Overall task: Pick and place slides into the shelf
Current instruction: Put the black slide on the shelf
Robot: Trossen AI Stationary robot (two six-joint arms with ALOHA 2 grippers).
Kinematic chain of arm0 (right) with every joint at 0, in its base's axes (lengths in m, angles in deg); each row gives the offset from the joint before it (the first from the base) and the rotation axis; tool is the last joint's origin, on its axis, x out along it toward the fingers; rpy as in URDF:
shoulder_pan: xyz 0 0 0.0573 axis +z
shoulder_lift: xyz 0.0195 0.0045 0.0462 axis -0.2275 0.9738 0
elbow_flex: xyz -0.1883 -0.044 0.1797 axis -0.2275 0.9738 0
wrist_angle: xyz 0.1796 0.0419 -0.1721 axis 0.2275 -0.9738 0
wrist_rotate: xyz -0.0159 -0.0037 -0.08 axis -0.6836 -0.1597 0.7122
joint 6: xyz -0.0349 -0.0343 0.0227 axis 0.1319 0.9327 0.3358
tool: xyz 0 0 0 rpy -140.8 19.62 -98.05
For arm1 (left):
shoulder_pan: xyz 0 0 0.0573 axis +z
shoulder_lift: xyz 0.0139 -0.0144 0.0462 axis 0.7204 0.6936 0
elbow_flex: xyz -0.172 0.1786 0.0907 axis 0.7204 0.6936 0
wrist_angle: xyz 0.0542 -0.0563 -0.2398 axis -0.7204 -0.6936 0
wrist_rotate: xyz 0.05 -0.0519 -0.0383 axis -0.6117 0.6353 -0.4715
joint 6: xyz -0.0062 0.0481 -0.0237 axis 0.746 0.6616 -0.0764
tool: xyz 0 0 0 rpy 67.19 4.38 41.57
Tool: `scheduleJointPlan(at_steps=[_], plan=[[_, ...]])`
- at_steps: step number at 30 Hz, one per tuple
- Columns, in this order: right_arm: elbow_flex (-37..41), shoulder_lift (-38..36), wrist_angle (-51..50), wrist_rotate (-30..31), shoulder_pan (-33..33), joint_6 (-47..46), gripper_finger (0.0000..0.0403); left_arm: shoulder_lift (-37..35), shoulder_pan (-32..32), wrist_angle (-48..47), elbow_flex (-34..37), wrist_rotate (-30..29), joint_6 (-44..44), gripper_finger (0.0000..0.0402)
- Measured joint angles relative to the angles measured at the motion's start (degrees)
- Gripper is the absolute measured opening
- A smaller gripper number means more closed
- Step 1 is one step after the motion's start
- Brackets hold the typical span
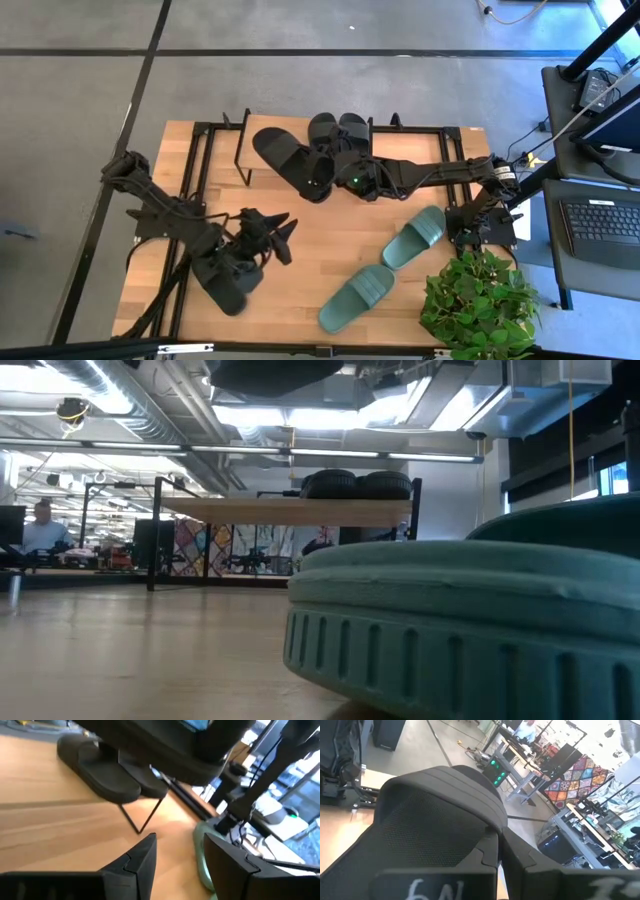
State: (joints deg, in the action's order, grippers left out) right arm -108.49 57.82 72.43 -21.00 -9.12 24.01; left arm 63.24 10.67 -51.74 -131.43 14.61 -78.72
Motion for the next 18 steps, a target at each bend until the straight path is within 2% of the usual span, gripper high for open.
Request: scheduleJointPlan(at_steps=[4, 11, 18], plan=[[0.0, 0.0, -0.05, -0.02, 0.0, 0.07, 0.0008, -0.02, 0.56, 0.07, 0.0, 4.87, 4.7, 0.0153], [0.0, 0.0, -0.85, -0.03, -0.19, -0.71, 0.0008, -0.04, -1.03, 0.07, 0.0, 5.19, 6.08, 0.0153], [-0.02, 0.42, -0.34, 0.05, -4.0, -11.83, 0.0008, -0.04, -1.53, -0.22, 0.0, 5.17, 6.42, 0.0153]])
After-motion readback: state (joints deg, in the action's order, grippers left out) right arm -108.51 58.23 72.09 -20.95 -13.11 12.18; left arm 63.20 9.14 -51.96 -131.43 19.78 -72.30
